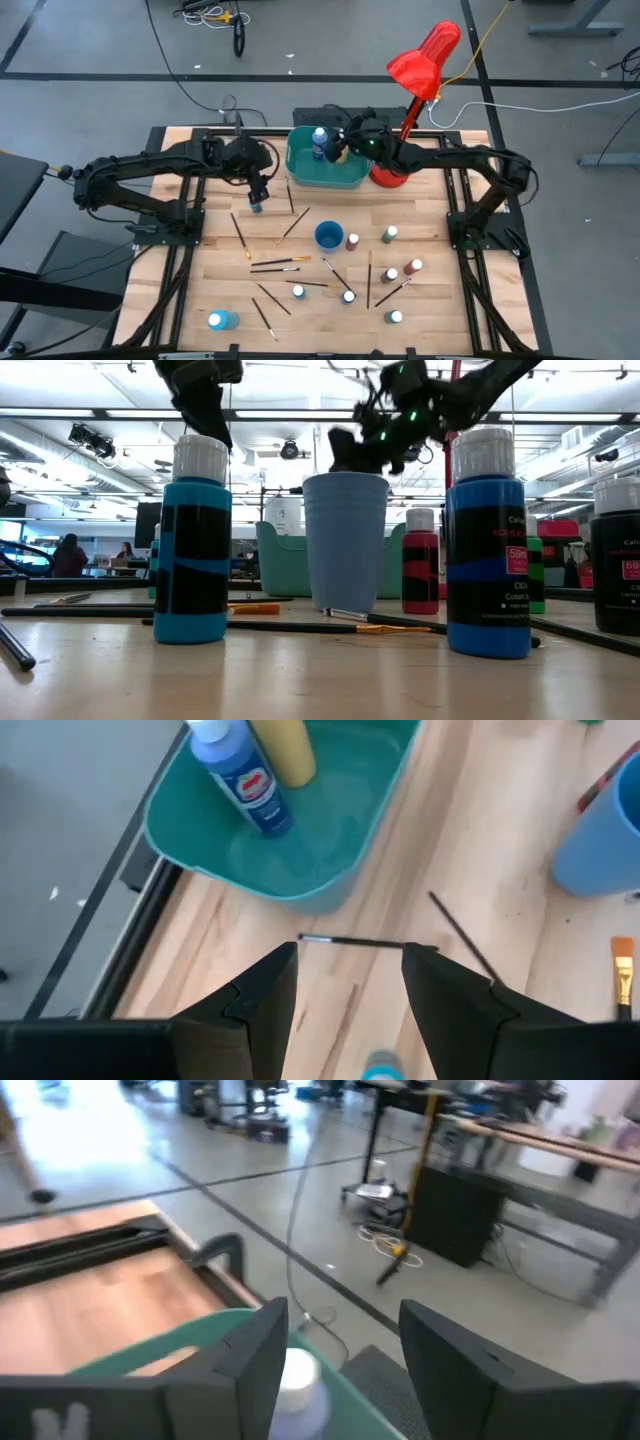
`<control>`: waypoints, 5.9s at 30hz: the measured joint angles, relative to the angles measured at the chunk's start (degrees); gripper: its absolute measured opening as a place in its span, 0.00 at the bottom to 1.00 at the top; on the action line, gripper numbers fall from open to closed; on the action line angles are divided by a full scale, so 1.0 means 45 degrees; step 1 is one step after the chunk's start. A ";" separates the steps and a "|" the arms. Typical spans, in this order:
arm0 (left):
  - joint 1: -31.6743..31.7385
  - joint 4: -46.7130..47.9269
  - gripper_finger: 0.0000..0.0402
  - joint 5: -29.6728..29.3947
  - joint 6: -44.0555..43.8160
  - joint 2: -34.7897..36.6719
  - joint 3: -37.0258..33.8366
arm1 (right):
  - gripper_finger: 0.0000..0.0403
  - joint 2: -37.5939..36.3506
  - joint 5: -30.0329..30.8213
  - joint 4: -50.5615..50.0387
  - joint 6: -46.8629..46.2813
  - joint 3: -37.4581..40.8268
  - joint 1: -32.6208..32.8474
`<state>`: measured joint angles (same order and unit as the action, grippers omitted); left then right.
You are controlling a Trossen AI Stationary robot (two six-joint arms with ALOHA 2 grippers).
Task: Pick & Place Paint Supplies
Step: Put the light blue paint bottle into the green bin
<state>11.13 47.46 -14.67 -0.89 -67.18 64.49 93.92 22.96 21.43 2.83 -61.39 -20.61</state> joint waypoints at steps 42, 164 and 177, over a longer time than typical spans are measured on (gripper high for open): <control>-0.8805 -1.7406 0.44 1.0522 0.1500 0.6118 -1.2602 | 0.38 -0.1984 0.0008 -0.1612 0.0161 0.0005 0.4569; 0.1324 -1.8443 0.33 0.0590 0.1219 -0.3079 -0.4473 | 0.38 -0.3735 0.5198 -1.0894 -0.1722 -0.0005 0.5149; 0.3116 -2.0081 0.34 -0.0480 0.0065 -0.6422 -0.4454 | 0.38 -0.3981 0.5576 -1.0981 -0.1520 0.0000 0.5307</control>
<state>25.15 -42.91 -16.83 -0.60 -96.08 44.45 76.01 48.05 -27.99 -4.01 -61.39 3.27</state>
